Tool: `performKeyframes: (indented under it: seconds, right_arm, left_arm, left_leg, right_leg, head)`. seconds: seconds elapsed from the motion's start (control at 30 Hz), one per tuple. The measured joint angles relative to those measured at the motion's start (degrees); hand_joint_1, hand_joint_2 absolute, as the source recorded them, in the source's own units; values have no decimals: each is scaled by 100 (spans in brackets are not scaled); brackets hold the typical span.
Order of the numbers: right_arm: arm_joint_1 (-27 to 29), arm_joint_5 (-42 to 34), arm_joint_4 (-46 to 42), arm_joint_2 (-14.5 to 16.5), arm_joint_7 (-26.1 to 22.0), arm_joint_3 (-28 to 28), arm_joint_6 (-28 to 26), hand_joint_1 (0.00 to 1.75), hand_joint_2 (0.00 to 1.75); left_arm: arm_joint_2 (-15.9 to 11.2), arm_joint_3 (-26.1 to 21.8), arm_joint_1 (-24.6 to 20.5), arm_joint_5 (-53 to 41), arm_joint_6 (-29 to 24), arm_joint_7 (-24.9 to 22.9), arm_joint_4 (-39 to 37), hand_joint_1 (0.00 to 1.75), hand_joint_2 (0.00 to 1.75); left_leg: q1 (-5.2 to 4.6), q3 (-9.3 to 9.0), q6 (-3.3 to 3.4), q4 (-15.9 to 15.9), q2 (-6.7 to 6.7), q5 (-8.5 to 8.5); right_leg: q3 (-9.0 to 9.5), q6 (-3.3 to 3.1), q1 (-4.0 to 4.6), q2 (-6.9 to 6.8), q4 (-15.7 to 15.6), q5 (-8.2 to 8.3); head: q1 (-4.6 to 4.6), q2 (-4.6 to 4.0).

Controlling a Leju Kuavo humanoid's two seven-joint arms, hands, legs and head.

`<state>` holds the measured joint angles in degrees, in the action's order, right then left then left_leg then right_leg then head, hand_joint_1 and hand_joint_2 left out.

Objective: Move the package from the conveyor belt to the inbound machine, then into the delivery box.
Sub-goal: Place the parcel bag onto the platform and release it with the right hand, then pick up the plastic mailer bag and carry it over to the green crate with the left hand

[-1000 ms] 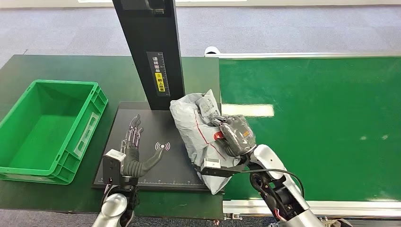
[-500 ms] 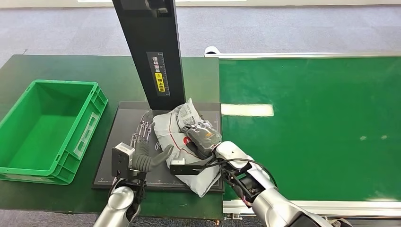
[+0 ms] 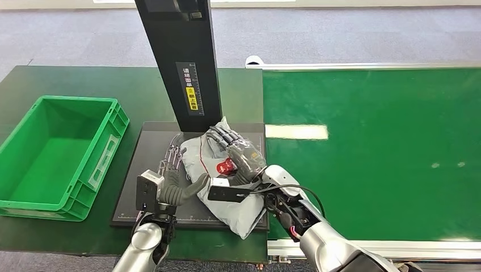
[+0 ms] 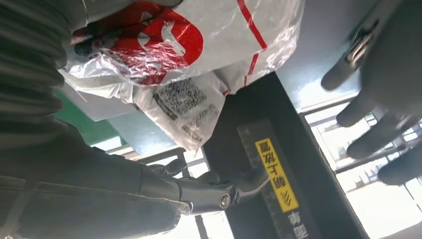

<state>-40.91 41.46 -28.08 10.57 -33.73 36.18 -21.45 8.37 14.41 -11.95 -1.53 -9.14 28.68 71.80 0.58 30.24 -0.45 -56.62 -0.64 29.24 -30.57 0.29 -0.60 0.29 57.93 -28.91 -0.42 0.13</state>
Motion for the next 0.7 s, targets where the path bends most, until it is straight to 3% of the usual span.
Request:
performKeyframes:
  seconds: [0.23,0.37,0.7]
  right_arm:
    - [346,-1066,-761,-57,-383,-429,256,0,175]
    - [617,-1784,-1699,-209,-218,-624,626,0,175]
    - [1051,-2330,-2933,-521,-58,-928,812,0,175]
  left_arm:
    - [-14,-10,54,0,-84,27,1,0,175]
    - [-44,-25,94,22,-123,36,2,0,175]
    - [-91,-33,123,35,-189,47,13,0,175]
  left_leg:
    - [0,1,0,0,0,0]
    - [0,2,0,0,0,0]
    - [0,2,0,0,-1,0]
  right_leg:
    - [-1,0,0,0,0,0]
    - [-3,0,0,0,0,0]
    - [-2,0,0,0,0,0]
  head:
    - [0,0]
    - [-1,-1]
    - [0,0]
